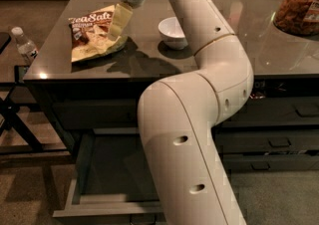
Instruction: Place brown chip bag into middle drawer
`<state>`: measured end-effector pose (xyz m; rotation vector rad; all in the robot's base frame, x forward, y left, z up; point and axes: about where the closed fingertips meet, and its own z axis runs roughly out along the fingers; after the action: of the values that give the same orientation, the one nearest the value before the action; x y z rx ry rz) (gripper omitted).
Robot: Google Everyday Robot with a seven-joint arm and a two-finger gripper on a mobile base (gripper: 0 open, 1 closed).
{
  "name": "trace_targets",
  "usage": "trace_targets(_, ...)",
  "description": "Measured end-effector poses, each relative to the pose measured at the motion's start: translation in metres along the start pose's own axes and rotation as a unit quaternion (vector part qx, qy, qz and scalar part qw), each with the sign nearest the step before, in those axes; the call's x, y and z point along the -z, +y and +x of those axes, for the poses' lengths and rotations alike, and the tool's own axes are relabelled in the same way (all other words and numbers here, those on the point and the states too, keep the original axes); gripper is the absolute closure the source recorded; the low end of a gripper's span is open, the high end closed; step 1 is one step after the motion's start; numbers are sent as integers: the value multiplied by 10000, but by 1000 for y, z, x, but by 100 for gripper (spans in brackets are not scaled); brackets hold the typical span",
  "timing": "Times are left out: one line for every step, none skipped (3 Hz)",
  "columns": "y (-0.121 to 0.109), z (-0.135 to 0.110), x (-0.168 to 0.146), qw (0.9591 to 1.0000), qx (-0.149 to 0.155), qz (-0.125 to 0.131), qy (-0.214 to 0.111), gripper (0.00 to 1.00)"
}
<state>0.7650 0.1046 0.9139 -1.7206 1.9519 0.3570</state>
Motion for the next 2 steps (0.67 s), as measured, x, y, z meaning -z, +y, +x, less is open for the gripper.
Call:
trace_targets(-6, 0, -11, 9999, -78, 70, 37, 0)
trace_targets(-6, 1, -23, 9999, -145, 5, 56, 0)
